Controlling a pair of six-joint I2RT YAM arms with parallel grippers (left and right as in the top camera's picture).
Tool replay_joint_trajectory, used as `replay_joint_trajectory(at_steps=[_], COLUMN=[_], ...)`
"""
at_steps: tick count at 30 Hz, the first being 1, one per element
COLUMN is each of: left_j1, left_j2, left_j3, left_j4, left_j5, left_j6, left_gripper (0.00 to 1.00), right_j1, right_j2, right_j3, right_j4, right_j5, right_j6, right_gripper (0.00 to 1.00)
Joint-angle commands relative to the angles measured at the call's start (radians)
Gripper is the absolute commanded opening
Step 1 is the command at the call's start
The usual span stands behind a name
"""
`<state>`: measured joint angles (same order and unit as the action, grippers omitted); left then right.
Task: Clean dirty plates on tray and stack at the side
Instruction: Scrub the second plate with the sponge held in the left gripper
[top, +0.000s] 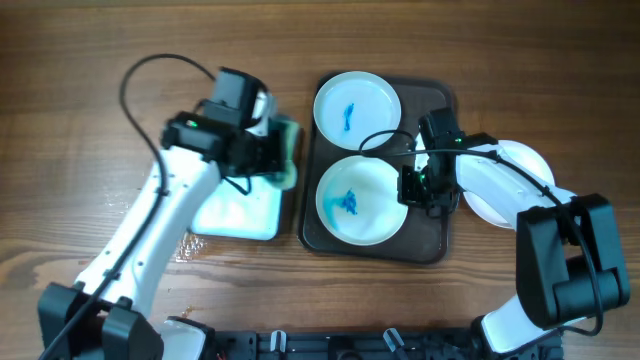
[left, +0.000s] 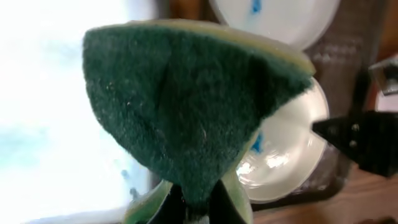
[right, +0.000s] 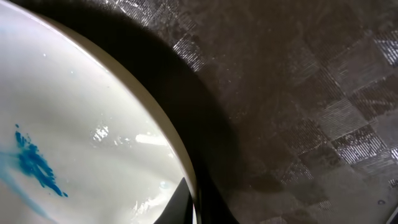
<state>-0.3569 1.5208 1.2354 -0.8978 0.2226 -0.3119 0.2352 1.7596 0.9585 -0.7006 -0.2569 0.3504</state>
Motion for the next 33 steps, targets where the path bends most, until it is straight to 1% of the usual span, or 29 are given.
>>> replay_joint_trajectory(at_steps=[1,4,7,9,11,15,17,20,21,23,24,27,28,30,33], left_j1=[-0.136,-0.234,-0.311,-0.335,-0.335,-0.333,-0.333,-0.332,-0.332,-0.330,-0.327,-0.326,-0.332,-0.365,-0.391], left_j2=[0.035,0.116,0.247,0.320,0.378,0.387,0.387,0.387,0.387,0.387,0.387,0.392,0.396,0.410,0.442], left_j3=[-0.128,-0.208,-0.218,-0.218,-0.218,-0.200,-0.197,-0.197,-0.197,-0.197,-0.197,-0.198,-0.198,-0.198,-0.198], left_j4=[0.168,0.348,0.514,0.547,0.497,0.255,0.218,0.241,0.277,0.356,0.401,0.565,0.616,0.706,0.763], left_j5=[0.032,0.055,0.164,0.154,0.074,-0.311,-0.431,-0.505,-0.499,-0.409,-0.319,0.019,0.098,0.159,0.164], left_j6=[-0.126,-0.203,-0.230,-0.245,-0.247,-0.246,-0.243,-0.243,-0.243,-0.246,-0.267,-0.337,-0.370,-0.412,-0.412], left_gripper=[0.04,0.04,0.04,0.04,0.04,0.04,0.04,0.04,0.04,0.04,0.04,0.04,0.04,0.04,0.04], right_j1=[0.000,0.000,0.000,0.000,0.000,0.000,0.000,0.000,0.000,0.000,0.000,0.000,0.000,0.000,0.000], right_j2=[0.036,0.036,0.036,0.036,0.036,0.036,0.036,0.036,0.036,0.036,0.036,0.036,0.036,0.036,0.036], right_j3=[-0.012,-0.012,-0.012,-0.012,-0.012,-0.012,-0.012,-0.012,-0.012,-0.012,-0.012,-0.012,-0.012,-0.012,-0.012], right_j4=[0.003,-0.006,-0.006,-0.007,-0.011,-0.014,-0.014,-0.018,-0.018,-0.018,-0.018,-0.018,-0.018,-0.018,-0.018], right_j5=[0.100,0.101,0.100,0.100,0.100,0.100,0.100,0.100,0.100,0.100,0.100,0.100,0.100,0.100,0.100], right_j6=[0.015,0.015,0.015,0.015,0.015,0.015,0.016,0.015,0.015,0.015,0.016,0.015,0.015,0.015,0.015], right_gripper=[0.04,0.04,0.04,0.04,0.04,0.04,0.04,0.04,0.04,0.04,0.04,0.04,0.04,0.04,0.04])
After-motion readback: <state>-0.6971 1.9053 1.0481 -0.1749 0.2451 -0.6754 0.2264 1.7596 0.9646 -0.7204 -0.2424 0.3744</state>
